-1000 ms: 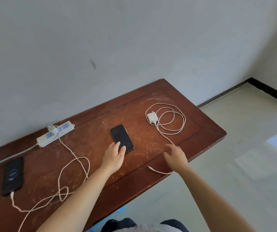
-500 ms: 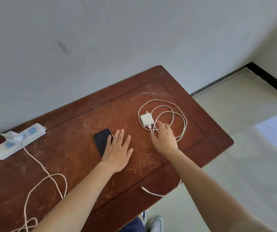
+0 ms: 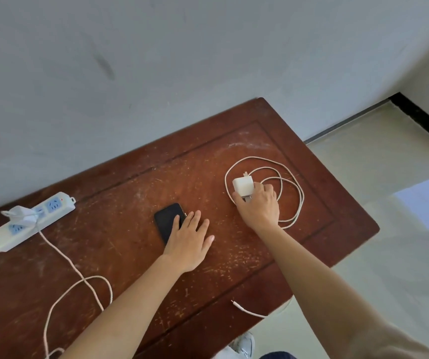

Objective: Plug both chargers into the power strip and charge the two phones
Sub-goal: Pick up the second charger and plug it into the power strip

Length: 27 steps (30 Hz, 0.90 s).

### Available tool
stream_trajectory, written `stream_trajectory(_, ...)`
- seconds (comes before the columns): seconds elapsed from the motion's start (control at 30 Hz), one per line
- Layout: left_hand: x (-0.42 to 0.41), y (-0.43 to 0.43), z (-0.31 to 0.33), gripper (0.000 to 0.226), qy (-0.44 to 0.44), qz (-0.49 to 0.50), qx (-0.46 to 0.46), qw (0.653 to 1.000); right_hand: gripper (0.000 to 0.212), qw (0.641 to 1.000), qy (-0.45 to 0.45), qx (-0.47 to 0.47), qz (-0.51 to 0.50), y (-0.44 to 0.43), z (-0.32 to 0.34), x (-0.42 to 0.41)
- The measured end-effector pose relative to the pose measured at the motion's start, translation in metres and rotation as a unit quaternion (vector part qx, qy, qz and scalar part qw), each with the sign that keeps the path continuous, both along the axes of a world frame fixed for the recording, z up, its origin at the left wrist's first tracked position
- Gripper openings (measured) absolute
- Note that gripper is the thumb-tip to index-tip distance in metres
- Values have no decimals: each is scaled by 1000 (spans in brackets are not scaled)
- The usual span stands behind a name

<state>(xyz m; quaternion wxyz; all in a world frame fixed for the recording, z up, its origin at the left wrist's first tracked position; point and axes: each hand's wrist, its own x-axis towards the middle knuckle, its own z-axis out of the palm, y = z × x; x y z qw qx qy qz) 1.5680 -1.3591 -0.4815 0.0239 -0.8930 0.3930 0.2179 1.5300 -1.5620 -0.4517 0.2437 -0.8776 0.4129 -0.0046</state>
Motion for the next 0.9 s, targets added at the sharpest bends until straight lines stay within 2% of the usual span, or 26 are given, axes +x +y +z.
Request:
stream_trajectory(0.17,-7,27,34,60,-14,62,-32,997,77,996,-68,65,-2,8,39,-33)
stream_trajectory(0.37,-45,93,81,63,-64,166,-55,983,73,974,-179,137,-7,50,69,-78)
stream_trajectory(0.6,-97,183,103,68,-87,239,-16,967,67,952,-195,228,57,129,81,-93)
stream_trajectory(0.77,-87,228,106,68,-99,266,-2,959,73,941,-226,227,106,169,89,-78)
stream_trajectory(0.9,-57,253,100,70,-92,278,-5,956,68,958,-211,158,113,171,99,-39)
